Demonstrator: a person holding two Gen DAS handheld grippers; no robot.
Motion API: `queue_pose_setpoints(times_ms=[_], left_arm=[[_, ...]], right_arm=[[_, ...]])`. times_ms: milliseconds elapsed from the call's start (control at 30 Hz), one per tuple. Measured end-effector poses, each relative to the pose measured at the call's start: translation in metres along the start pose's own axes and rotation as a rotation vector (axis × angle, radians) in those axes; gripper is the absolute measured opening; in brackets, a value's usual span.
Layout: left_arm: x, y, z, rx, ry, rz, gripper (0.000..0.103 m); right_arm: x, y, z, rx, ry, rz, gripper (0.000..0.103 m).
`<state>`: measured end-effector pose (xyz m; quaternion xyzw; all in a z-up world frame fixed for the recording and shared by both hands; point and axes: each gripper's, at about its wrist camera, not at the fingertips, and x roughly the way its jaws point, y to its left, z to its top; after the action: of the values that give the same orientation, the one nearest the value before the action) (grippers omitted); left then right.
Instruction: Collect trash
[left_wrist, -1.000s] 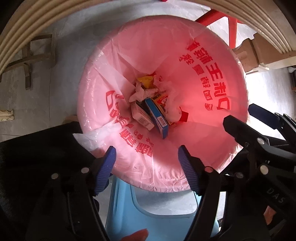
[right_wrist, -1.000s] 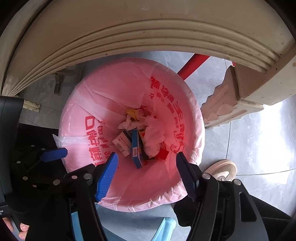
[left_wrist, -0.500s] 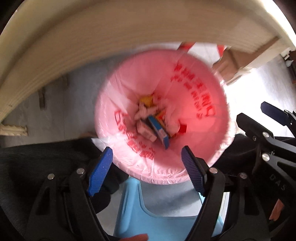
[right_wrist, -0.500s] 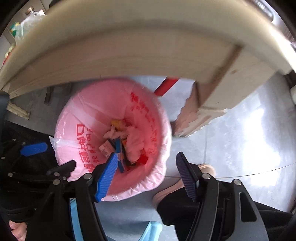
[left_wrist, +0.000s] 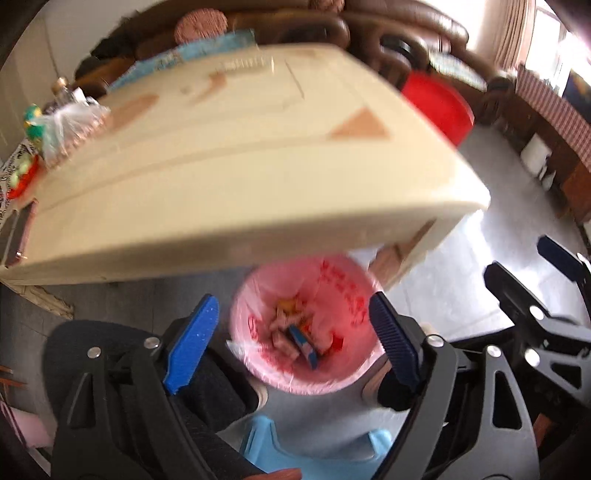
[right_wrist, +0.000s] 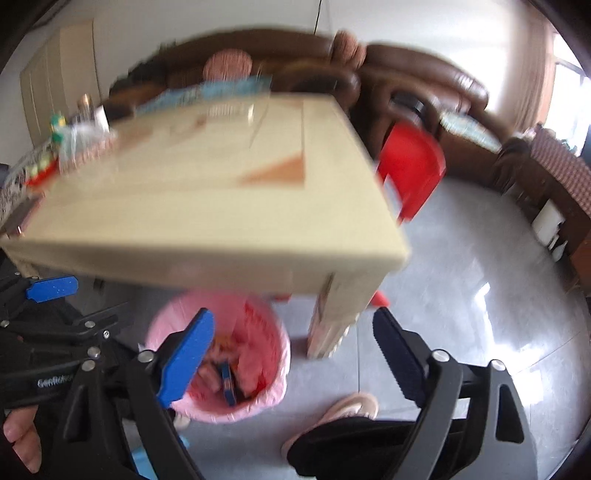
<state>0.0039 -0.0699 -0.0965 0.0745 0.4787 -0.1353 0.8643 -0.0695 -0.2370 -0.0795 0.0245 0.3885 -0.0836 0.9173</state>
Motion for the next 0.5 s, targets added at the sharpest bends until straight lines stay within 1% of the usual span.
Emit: queue_pose_setpoints(times_ms=[100,133,233,367,500], left_arm=[[-0.025,0.0,0.007,-0.018,-0.061,0.019,0.086],[-0.031,0.0,0.008,-0.024,-0.071,0.024,0.089],[-0.051,-0.002,0.009,-0.025,-0.119,0.035,0.09],[-0.072,-0.005,0.008,-0.035,-0.141,0.008,0.092],[-0.097,-0.002,0.006,-0.051,-0.184,-0.001,0.093]], right_arm=[[-0.028,-0.002,0.009,0.014,-0.063,-0.015,0.088],[-0.037,-0.002,0.012,0.023,-0.084,-0.01,0.09],[-0.06,-0.005,0.019,0.035,-0.13,-0.003,0.093],[-0.085,-0.002,0.023,0.033,-0.182,-0.009,0.096],[-0.109,-0.001,0.026,0.044,-0.234,-0.023,0.096]])
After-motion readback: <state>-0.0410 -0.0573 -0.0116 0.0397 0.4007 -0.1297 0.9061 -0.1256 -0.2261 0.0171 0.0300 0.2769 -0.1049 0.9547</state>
